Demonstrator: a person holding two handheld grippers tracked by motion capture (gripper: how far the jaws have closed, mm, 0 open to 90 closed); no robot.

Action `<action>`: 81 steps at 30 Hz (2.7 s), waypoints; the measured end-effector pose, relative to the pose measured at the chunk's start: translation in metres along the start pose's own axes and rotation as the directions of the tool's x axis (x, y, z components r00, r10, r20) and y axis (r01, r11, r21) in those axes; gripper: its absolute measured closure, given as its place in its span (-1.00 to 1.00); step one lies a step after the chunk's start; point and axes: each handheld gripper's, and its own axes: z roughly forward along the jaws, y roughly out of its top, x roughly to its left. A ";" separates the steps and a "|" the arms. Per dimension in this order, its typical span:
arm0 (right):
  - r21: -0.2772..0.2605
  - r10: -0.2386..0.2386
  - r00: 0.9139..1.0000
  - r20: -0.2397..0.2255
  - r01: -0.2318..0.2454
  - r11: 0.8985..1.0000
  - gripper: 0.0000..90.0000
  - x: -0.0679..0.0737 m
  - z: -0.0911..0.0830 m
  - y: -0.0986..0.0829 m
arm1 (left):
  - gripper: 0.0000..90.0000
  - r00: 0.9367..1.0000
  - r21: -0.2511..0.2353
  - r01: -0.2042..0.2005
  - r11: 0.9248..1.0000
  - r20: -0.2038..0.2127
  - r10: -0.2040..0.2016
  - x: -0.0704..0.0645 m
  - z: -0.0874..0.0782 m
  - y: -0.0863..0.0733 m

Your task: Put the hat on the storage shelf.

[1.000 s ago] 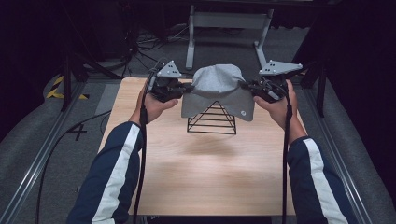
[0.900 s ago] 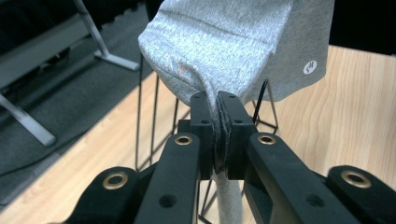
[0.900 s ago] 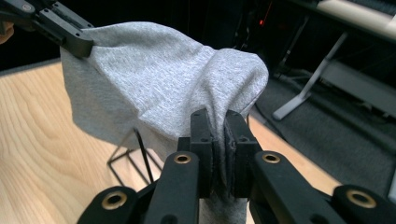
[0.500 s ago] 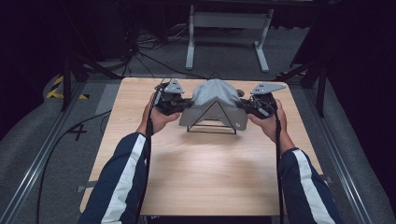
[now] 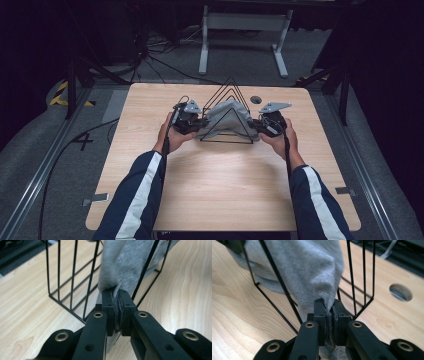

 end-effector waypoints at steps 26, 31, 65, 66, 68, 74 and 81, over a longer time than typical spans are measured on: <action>0.019 -0.031 0.999 0.041 0.030 0.999 0.69 0.004 -0.011 -0.010 | 0.85 0.984 0.116 -0.114 0.987 -0.120 0.128 -0.011 -0.021 -0.004; 0.024 -0.042 0.998 0.038 0.041 0.999 0.62 0.006 -0.020 -0.008 | 0.84 0.985 0.115 -0.123 0.986 -0.110 0.136 -0.014 -0.034 -0.009; 0.083 -0.137 0.990 0.024 0.135 0.987 0.19 0.014 -0.087 -0.062 | 0.18 0.972 0.228 -0.191 0.955 -0.094 0.217 -0.046 -0.121 -0.092; 0.091 -0.143 0.989 0.029 0.140 0.986 0.17 0.014 -0.089 -0.067 | 0.15 0.971 0.233 -0.191 0.954 -0.096 0.218 -0.047 -0.124 -0.096; 0.096 -0.150 0.988 0.027 0.147 0.985 0.14 0.014 -0.095 -0.076 | 0.11 0.972 0.226 -0.183 0.957 -0.104 0.210 -0.048 -0.129 -0.103; 0.108 -0.139 0.990 0.026 0.135 0.985 0.02 0.016 -0.106 -0.106 | -0.05 0.977 0.242 -0.162 0.956 -0.100 0.191 -0.055 -0.138 -0.127; 0.125 -0.085 0.996 0.034 0.080 0.989 -0.07 0.013 -0.116 -0.150 | -0.17 0.987 0.241 -0.109 0.964 -0.088 0.134 -0.061 -0.142 -0.158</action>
